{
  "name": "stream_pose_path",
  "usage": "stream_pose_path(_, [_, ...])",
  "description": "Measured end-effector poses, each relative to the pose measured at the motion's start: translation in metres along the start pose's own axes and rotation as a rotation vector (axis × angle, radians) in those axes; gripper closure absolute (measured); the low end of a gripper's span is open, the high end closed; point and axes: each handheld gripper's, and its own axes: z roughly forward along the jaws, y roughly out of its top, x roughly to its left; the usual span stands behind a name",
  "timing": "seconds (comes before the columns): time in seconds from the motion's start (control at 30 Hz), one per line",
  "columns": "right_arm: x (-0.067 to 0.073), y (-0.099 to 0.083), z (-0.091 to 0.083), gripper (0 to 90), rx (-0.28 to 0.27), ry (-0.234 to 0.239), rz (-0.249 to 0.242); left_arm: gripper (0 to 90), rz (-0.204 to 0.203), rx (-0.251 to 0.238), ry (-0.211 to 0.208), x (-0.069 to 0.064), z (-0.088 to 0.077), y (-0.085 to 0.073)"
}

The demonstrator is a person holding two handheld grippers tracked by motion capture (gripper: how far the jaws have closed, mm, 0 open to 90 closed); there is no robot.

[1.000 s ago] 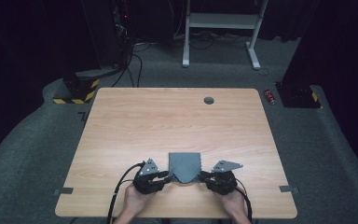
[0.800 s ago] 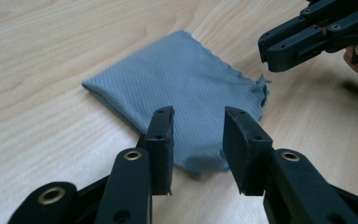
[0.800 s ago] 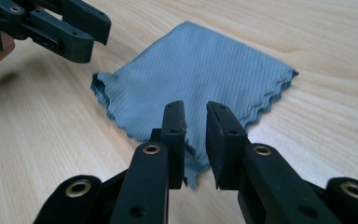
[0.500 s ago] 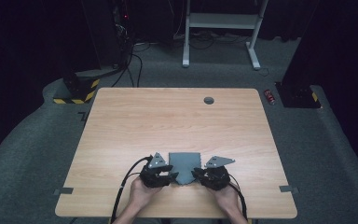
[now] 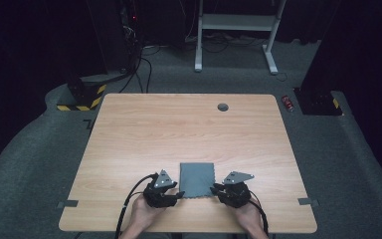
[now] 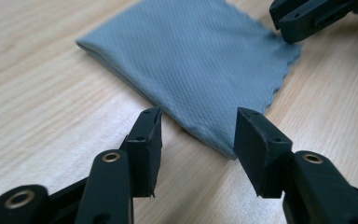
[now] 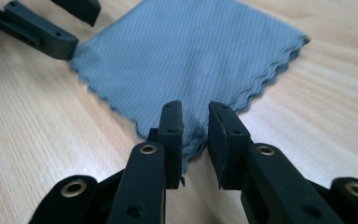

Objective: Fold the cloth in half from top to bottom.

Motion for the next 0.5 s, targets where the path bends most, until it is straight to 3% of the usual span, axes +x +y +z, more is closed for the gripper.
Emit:
stream_pose_path(0.2, [-0.014, 0.019, 0.002, 75.0, -0.054, -0.030, 0.049, 50.9, -0.035, -0.023, 0.044, 0.015, 0.004, 0.018])
stream_pose_path(0.5, [-0.038, 0.041, 0.023, 71.4, -0.055, -0.102, 0.113, 49.4, -0.109, 0.000, 0.178, 0.039, 0.033, 0.044])
